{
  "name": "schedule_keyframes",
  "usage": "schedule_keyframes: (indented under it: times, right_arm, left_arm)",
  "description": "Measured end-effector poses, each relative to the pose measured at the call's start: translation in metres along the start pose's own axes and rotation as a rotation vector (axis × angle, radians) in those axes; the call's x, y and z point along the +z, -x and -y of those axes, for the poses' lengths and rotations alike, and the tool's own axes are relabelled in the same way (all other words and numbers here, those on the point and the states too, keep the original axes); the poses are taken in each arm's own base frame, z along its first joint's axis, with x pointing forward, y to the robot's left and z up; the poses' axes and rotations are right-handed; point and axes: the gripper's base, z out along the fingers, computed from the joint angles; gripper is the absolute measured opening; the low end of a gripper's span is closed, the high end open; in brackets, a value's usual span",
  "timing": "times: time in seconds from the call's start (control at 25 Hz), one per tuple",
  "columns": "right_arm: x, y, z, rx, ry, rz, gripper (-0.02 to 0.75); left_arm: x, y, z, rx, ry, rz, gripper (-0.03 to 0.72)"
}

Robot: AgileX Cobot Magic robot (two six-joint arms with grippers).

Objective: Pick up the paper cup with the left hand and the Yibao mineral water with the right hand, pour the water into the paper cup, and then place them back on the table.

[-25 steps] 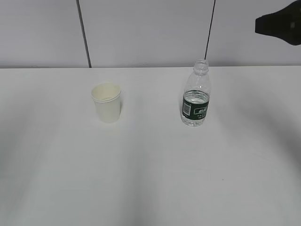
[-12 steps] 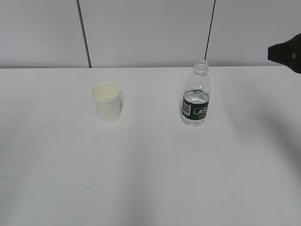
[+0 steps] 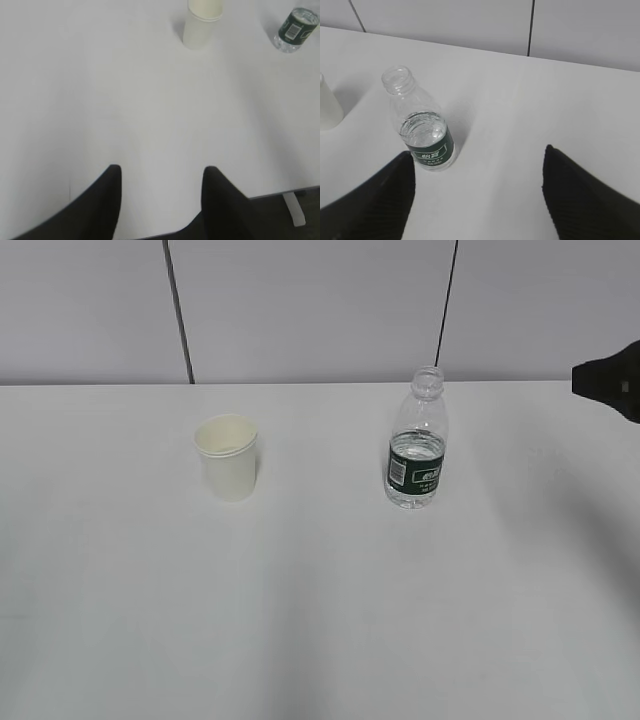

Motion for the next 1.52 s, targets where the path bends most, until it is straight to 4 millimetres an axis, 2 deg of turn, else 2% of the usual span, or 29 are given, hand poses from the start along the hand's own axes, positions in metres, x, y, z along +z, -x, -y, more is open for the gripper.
schedule_keyframes:
  times: [0.16,0.44,0.76,1.12,1.52]
  right_arm:
    - [-0.004,-0.005,-0.003,0.001,0.008,-0.004,0.585]
    - [-0.013,-0.012,-0.01,0.0,0.042,-0.006,0.585]
    - [-0.02,-0.01,-0.013,-0.008,0.04,0.015,0.585]
    - [-0.021,-0.009,-0.013,-0.009,0.04,0.018,0.585]
    - [-0.021,-0.009,-0.01,-0.009,0.004,0.022,0.585]
  left_arm:
    - [-0.009,-0.008,-0.001,-0.001,-0.01,0.08,0.328]
    - [-0.004,-0.009,-0.001,0.014,-0.012,0.101,0.328]
    - [-0.004,-0.009,-0.001,0.02,-0.01,0.102,0.32]
    - [-0.004,-0.009,0.002,-0.09,0.16,0.123,0.309]
    - [-0.004,-0.009,0.002,-0.097,0.174,0.125,0.288]
